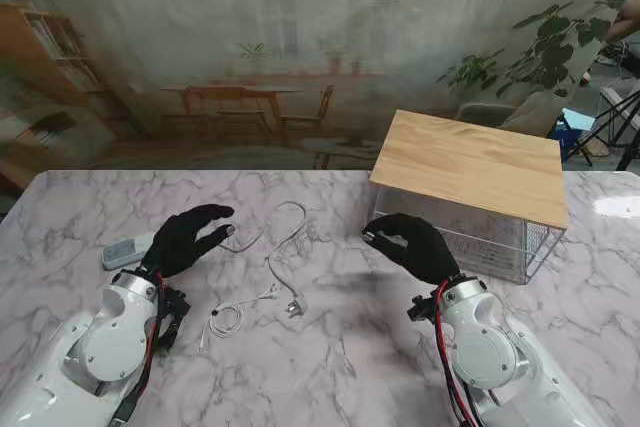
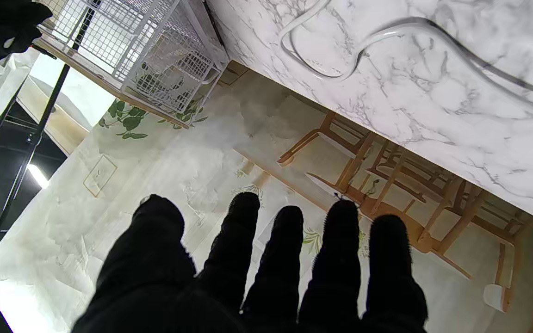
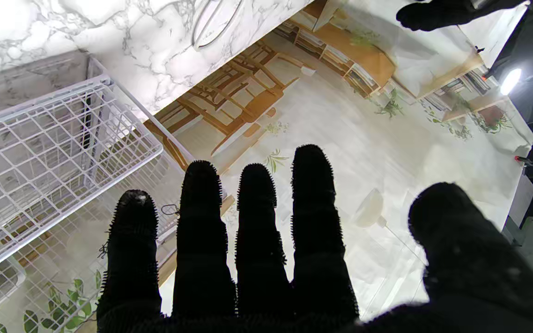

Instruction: Load the small electronics into the mesh drawer

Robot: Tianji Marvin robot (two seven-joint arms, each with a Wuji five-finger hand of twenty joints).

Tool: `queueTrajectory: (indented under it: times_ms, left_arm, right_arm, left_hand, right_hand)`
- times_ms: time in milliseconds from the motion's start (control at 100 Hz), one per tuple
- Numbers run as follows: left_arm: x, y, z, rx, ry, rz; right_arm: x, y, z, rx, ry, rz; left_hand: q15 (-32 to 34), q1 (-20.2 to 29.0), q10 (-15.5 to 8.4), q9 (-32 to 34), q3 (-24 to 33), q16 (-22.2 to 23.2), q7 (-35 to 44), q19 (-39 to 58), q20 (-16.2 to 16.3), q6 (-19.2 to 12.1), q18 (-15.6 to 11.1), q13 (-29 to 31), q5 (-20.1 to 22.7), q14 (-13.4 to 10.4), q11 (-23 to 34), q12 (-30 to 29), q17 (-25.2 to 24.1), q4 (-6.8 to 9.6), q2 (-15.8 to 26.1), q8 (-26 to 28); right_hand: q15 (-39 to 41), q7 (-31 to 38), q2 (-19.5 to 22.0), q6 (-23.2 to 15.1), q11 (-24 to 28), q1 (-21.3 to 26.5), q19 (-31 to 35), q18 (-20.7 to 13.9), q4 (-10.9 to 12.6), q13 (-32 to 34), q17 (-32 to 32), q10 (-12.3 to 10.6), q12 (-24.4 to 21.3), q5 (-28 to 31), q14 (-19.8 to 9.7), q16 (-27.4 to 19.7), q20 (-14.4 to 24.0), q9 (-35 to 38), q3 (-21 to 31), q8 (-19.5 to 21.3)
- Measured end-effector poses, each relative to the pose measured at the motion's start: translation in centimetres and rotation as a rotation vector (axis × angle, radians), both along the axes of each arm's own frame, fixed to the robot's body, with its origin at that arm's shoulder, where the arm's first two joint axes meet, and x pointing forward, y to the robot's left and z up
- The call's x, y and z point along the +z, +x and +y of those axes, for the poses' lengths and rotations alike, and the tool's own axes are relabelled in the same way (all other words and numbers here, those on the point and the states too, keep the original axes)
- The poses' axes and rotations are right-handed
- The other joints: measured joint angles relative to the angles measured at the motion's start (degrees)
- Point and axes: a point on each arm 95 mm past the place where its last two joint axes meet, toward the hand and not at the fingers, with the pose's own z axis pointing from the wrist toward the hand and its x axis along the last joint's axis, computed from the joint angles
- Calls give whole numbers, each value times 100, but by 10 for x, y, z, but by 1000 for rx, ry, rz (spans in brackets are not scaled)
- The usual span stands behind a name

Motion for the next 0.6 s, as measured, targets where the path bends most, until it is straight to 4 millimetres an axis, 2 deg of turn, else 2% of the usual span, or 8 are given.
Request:
queueTrajectory:
  times_ms: [370,600]
  left_arm:
    - [3,-2,-4,-8,9,2]
    - [2,-2,-4,-3,6,9]
  right_arm:
    - [2,-3,-2,8,-3,-16]
    - [2,-6,-4,36,-155,-52]
  left_hand:
    - [0,0,0,0,0,0,0,0,0,0,0,0,0,0,0,0,0,0,0,0]
    - [0,0,0,0,0,0,0,0,0,0,0,0,0,0,0,0,0,0,0,0]
  right_hand:
    - [0,27,0,0,0,0,-11,0,0,0,-10,0,0,-84,0,0,0,-23,-16,-67]
    - [29,67,55,-1,-3,0,-79,-11,0,-454,-144,0,-11,-240,-18,-48,0,-452,-85,-133]
